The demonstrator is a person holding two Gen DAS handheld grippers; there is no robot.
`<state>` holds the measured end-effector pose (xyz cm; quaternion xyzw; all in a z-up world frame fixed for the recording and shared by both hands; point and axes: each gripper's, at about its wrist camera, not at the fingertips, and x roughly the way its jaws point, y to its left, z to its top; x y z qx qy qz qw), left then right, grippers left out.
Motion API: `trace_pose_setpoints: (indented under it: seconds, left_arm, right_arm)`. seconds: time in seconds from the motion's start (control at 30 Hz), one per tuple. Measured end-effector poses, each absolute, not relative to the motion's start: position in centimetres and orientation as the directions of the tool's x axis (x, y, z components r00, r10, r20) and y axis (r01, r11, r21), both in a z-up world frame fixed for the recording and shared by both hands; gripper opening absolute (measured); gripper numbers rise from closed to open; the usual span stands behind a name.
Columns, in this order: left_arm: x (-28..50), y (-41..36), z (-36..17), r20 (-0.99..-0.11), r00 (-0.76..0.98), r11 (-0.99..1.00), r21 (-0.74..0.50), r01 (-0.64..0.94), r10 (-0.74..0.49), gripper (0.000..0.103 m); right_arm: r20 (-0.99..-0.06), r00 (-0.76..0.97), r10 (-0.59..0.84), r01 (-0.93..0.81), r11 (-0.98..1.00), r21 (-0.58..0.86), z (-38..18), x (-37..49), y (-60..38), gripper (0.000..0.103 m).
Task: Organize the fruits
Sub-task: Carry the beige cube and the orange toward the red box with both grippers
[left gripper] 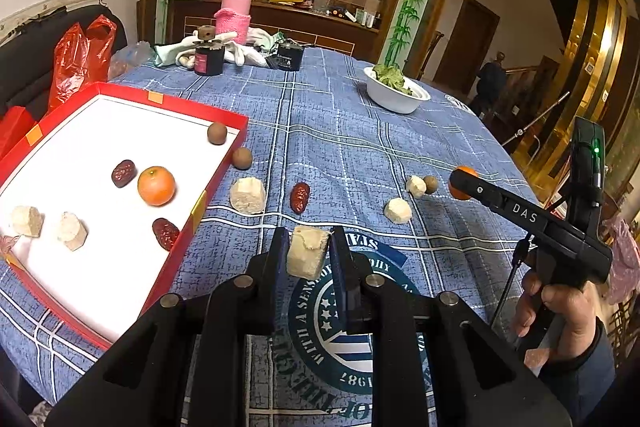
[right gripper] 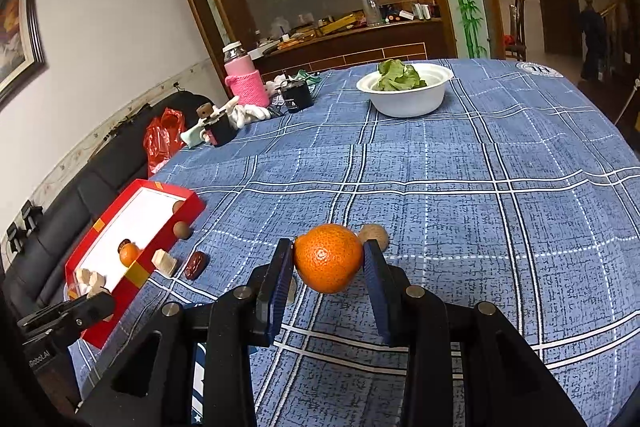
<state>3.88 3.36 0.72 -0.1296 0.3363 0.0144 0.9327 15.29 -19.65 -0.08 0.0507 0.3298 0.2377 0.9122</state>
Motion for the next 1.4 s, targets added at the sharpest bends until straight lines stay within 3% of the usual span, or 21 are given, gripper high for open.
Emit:
trace_pose_setpoints:
  seconds: [0.57,1.4]
  left_arm:
    - [3.5,4.8,1.0,-0.673,0.739,0.956,-0.210,-0.204,0.010,0.018]
    - [0.4,10.3,2.9,-0.634,0.766,0.922,-0.223,-0.316,0.110,0.018]
  right_arm:
    - [-0.599,0.614,0.515,-0.520,0.834,0.184,1.5,10.8,-14.5,0.036]
    - [-0.627,0.596,0.501,-0.611,0.790,0.050,2.4,8.1,-6.7,0.036]
